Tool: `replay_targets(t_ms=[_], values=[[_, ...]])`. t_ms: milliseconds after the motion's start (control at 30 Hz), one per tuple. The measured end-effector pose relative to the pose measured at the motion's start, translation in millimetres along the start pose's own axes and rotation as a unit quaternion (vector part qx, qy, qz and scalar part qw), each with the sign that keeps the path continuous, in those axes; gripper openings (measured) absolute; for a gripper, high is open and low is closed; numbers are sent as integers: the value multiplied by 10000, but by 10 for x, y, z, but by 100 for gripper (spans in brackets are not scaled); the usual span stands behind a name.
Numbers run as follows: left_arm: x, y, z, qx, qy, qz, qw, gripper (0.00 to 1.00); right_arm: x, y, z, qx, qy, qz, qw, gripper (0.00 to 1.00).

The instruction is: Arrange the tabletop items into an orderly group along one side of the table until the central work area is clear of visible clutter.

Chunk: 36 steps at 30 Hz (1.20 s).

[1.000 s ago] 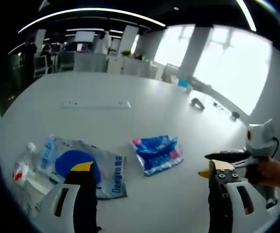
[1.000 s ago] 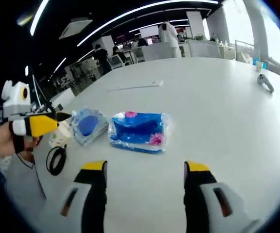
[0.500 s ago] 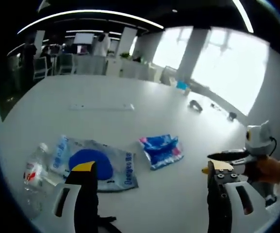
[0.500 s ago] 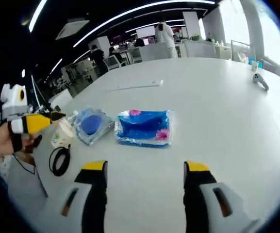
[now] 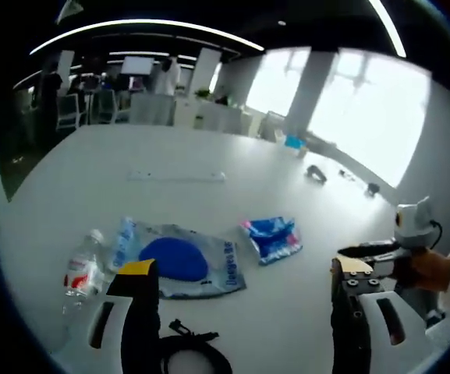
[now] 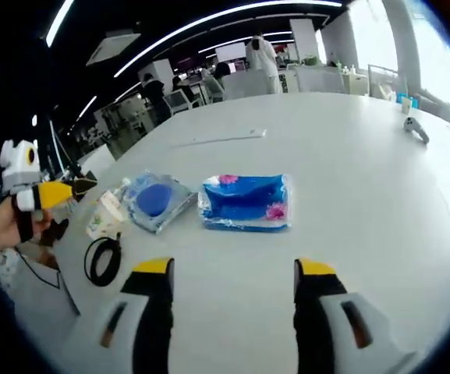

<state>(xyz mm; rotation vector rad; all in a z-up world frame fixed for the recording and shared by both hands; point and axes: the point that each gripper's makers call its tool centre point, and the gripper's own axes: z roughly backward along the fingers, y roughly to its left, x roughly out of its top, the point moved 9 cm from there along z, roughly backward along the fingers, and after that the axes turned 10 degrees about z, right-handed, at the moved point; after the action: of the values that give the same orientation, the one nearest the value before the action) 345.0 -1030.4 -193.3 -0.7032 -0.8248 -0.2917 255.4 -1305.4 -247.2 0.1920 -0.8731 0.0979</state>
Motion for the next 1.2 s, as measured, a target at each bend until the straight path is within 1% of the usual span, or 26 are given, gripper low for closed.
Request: replay_targets(t_ms=[167,267,333,567,700,767,900,1100,1200], values=[[34,99,92,34,-37,-34,10000,88,11,95,-54,-4,64,8,10000,61],[24,153,120,75,-10,-104,9999,88,25,147,-67,13,70,-31,10000,60],[9,195,130,93,9,-65,9999,88,29,179,-80,36,75,2,10000,60],[-18,241,142,111,44,-47,9999,87,35,205,-92,80,145,11,9999,60],[-36,268,190,125,31,-82,9999,86,55,210,-92,112,111,63,9999,60],[-60,298,207,142,38,-68,9999,86,45,227,-96,140,144,94,9998,59],[-186,409,284,285,130,-25,9995,84,4,280,-128,205,182,86,9996,59],[-325,536,406,463,217,35,9987,81,-42,402,-177,342,257,119,9990,59],[-386,591,457,544,263,76,9981,80,-56,500,-211,466,331,59,9983,58]])
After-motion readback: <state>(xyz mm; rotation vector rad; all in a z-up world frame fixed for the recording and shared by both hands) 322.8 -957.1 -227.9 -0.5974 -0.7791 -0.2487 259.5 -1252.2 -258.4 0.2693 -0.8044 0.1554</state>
